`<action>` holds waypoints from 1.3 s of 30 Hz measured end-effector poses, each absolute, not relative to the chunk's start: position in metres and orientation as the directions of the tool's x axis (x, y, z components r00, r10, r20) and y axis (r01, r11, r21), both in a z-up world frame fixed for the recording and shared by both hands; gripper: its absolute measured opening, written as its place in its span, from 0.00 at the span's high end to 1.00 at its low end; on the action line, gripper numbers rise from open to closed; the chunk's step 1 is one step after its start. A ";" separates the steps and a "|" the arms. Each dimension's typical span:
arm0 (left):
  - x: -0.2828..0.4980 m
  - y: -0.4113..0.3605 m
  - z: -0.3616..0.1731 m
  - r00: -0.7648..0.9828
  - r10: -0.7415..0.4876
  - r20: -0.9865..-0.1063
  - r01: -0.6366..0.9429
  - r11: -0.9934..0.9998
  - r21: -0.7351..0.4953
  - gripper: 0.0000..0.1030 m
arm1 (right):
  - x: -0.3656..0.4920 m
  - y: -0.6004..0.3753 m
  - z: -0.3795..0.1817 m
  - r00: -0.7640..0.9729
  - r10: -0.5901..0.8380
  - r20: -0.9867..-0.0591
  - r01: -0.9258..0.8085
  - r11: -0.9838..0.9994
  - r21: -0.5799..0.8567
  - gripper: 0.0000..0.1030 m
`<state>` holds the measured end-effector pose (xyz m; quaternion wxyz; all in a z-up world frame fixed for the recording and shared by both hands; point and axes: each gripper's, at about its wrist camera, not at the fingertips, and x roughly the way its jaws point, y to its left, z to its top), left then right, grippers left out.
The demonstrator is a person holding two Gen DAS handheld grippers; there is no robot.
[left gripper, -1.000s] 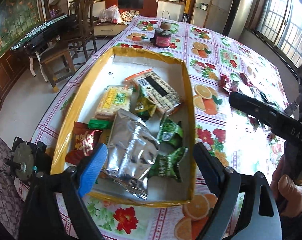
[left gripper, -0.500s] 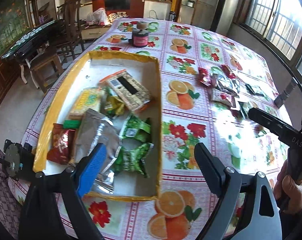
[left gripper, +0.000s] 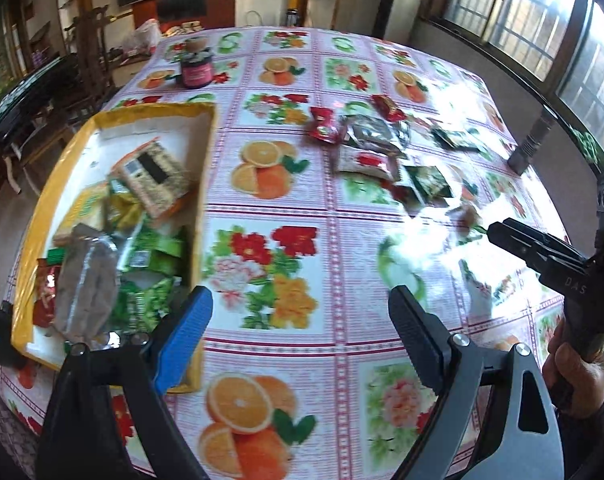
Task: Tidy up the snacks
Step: 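Move both open tools back over the snack pile, then grasp a red-and-white pack with the left tool while the right tool grasps a clear wrapper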
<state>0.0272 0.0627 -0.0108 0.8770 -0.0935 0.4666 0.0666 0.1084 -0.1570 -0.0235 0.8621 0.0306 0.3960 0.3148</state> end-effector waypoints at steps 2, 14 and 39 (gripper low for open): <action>0.030 0.056 -0.011 0.555 0.027 -0.831 -0.189 0.977 -0.094 0.13 | 0.109 -0.164 -0.025 0.490 0.562 -0.666 -0.507 0.805 0.307 0.34; 0.054 0.041 -0.012 0.541 0.007 -0.841 -0.163 0.982 -0.096 0.13 | 0.121 -0.181 -0.026 0.507 0.545 -0.668 -0.476 0.823 0.310 0.32; 0.167 0.047 -0.040 0.477 -0.033 -0.878 -0.176 0.976 -0.132 0.13 | 0.156 -0.151 -0.046 0.484 0.461 -0.744 -0.499 0.844 0.199 0.37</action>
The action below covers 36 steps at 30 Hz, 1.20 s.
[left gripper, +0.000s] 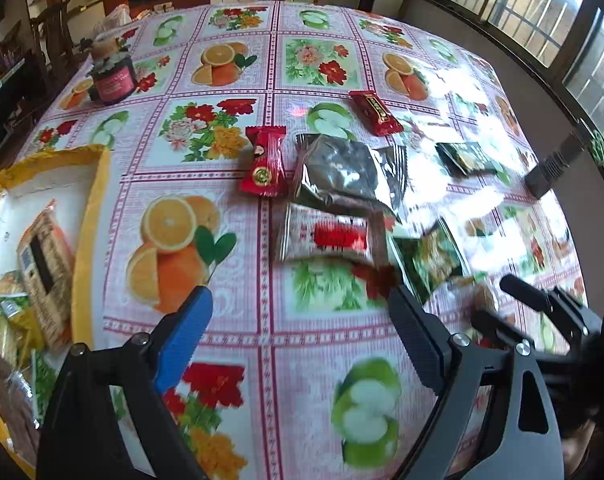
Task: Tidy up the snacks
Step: 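Grasp a red-and-white pack with the left tool while the right tool grasps a clear wrapper, then lift the red-and-white pack with the left tool while the right tool lifts the clear wrapper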
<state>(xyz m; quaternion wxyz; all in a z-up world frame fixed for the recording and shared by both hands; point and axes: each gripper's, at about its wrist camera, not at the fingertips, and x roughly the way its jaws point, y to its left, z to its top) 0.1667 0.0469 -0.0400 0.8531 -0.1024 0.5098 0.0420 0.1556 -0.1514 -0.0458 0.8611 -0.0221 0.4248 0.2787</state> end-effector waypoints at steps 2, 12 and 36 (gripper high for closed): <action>0.177 0.046 -0.045 0.471 -0.029 -0.882 -0.183 0.975 -0.130 0.13 | 0.157 -0.152 -0.045 0.483 0.468 -0.740 -0.499 0.842 0.206 0.37; 0.211 0.036 -0.067 0.447 0.013 -0.895 -0.170 0.983 -0.071 0.23 | 0.164 -0.149 -0.049 0.473 0.459 -0.751 -0.505 0.840 0.195 0.41; 0.160 0.055 -0.057 0.491 -0.119 -0.863 -0.159 0.962 -0.223 0.82 | 0.142 -0.154 -0.036 0.530 0.430 -0.731 -0.513 0.849 0.128 0.67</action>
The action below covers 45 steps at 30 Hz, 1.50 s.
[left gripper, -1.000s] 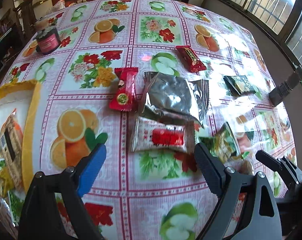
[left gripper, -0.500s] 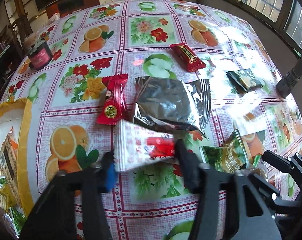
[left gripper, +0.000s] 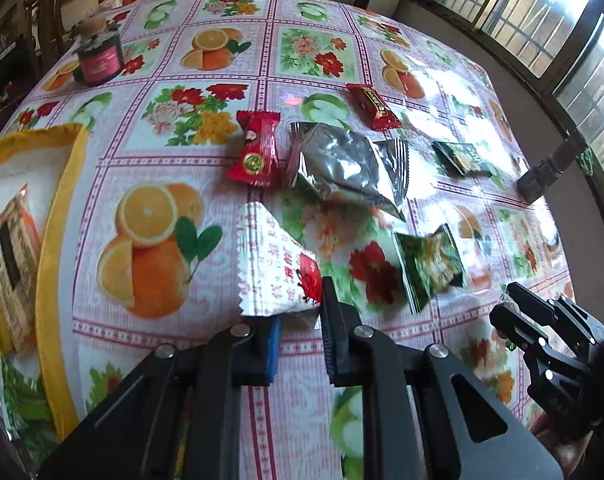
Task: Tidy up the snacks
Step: 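Lift the red-and-white pack with the left tool while the right tool lifts the clear wrapper, then carry the red-and-white pack with the left tool while the right tool carries the clear wrapper over the tray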
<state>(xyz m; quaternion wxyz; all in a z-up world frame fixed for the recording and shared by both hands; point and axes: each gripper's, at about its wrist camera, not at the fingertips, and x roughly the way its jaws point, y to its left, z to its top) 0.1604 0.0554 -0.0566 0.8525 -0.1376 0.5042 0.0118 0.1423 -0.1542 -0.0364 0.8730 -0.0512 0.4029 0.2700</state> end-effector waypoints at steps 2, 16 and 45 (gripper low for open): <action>0.150 0.057 -0.052 0.500 -0.128 -0.856 -0.161 0.958 -0.237 0.82 | 0.137 -0.154 -0.034 0.529 0.435 -0.729 -0.517 0.846 0.130 0.67; 0.080 0.058 -0.027 0.540 -0.054 -0.840 -0.194 0.963 -0.186 0.82 | 0.101 -0.128 -0.021 0.500 0.507 -0.702 -0.589 0.793 0.153 0.67; 0.020 0.116 0.005 0.605 0.058 -0.794 -0.304 0.939 -0.163 0.82 | 0.056 -0.045 0.006 0.416 0.614 -0.671 -0.739 0.658 0.144 0.67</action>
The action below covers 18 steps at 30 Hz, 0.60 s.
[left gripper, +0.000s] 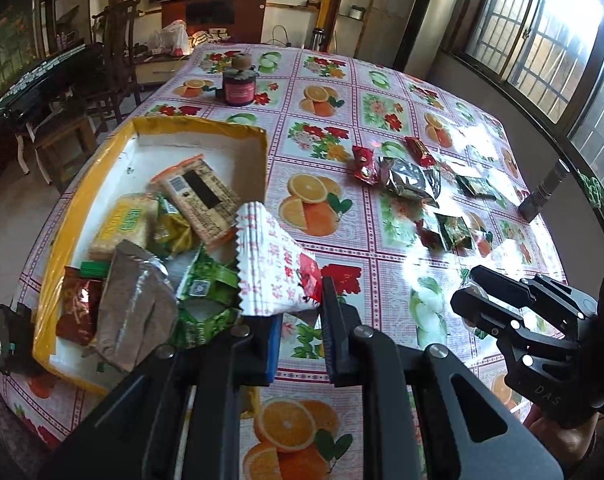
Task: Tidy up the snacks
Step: 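Carry the red-and-white pack with the left tool while the right tool carries the clear wrapper over the tray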
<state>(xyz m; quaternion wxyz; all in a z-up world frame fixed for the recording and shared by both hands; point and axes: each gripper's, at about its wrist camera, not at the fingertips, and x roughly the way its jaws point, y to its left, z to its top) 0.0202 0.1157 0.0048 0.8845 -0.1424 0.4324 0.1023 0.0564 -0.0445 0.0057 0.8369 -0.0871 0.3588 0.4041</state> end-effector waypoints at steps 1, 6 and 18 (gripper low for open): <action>0.019 0.119 0.005 0.604 0.058 -0.795 -0.309 0.937 -0.166 0.82 | 0.056 -0.040 0.006 0.407 0.621 -0.669 -0.746 0.649 0.149 0.67; 0.011 0.133 0.008 0.607 0.075 -0.791 -0.334 0.928 -0.168 0.82 | 0.055 -0.023 0.009 0.382 0.643 -0.664 -0.767 0.621 0.162 0.67; -0.005 0.174 0.011 0.608 0.125 -0.784 -0.405 0.898 -0.171 0.82 | 0.052 0.033 0.019 0.320 0.699 -0.639 -0.820 0.542 0.182 0.67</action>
